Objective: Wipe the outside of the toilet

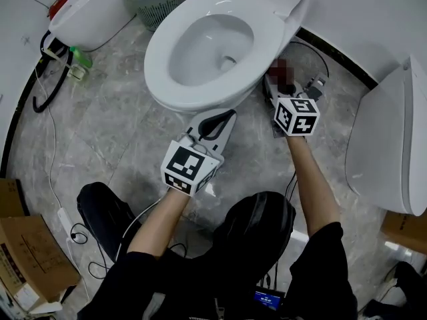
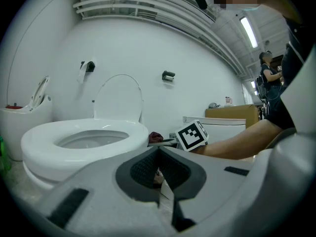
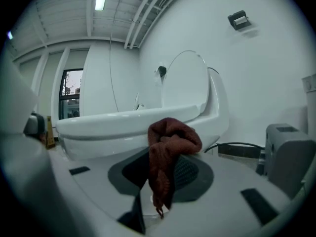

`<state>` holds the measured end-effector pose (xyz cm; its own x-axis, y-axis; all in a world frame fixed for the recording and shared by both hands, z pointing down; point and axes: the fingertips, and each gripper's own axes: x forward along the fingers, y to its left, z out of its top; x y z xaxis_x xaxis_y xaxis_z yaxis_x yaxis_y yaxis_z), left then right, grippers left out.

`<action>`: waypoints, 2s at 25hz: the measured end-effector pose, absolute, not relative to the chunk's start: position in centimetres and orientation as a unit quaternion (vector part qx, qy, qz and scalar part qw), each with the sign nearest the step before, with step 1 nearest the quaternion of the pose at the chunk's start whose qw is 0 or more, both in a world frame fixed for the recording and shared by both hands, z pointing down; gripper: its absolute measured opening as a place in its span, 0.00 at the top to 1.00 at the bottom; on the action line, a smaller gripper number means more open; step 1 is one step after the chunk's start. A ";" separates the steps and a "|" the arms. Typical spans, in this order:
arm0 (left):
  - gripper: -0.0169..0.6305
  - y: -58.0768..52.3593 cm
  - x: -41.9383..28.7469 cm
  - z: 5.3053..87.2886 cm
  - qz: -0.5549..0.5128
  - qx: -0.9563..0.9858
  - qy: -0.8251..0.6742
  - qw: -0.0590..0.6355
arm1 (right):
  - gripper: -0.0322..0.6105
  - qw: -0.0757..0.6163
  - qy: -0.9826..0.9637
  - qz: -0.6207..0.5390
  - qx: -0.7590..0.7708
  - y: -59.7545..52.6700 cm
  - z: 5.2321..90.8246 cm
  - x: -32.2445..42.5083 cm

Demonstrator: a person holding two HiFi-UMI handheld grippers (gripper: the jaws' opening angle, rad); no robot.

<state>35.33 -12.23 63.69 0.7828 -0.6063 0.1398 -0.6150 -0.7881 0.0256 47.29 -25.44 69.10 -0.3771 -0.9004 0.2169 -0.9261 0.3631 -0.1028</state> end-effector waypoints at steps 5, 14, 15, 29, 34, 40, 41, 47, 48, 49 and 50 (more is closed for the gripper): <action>0.97 -12.0 34.1 64.5 0.065 0.942 -0.328 0.034 | 0.79 0.061 -0.830 0.105 0.545 -23.3 69.2 45.4; 0.97 -11.5 30.6 66.1 0.067 0.934 -0.348 0.041 | 0.79 0.061 -0.846 0.097 0.521 -19.8 68.7 41.3; 0.97 -11.5 30.4 66.2 0.067 0.933 -0.350 0.041 | 0.79 0.063 -0.849 0.095 0.517 -19.5 68.7 40.9; 0.97 -10.9 26.2 66.5 0.070 0.919 -0.386 0.036 | 0.79 0.084 -0.916 0.074 0.384 -14.0 67.6 32.1; 0.97 -11.1 24.2 65.8 0.067 0.910 -0.407 0.031 | 0.79 0.072 -0.928 0.077 0.357 -13.3 67.4 30.8; 0.97 -10.9 23.6 65.8 0.067 0.908 -0.413 0.031 | 0.79 0.080 -0.947 0.057 0.305 -11.6 67.6 26.8; 0.97 -10.9 23.6 65.8 0.067 0.908 -0.412 0.030 | 0.79 0.079 -0.948 0.055 0.303 -11.5 67.5 26.7; 0.97 -10.9 24.5 66.1 0.067 0.913 -0.402 0.029 | 0.79 0.072 -0.946 0.057 0.310 -11.3 67.4 27.8; 0.97 -10.8 24.8 66.1 0.066 0.914 -0.398 0.029 | 0.79 0.067 -0.945 0.059 0.314 -11.3 67.3 28.4; 0.97 -10.7 25.2 66.1 0.066 0.917 -0.393 0.028 | 0.79 0.061 -0.943 0.062 0.322 -11.2 67.1 29.3; 0.97 -10.7 25.8 66.1 0.067 0.919 -0.387 0.026 | 0.79 0.054 -0.940 0.065 0.332 -11.3 67.0 30.5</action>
<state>25.80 -10.66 66.05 0.6913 -0.7083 0.1430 -0.7153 -0.6988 -0.0031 30.48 -11.26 66.96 -0.7742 -0.6161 0.1449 -0.6302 0.7715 -0.0871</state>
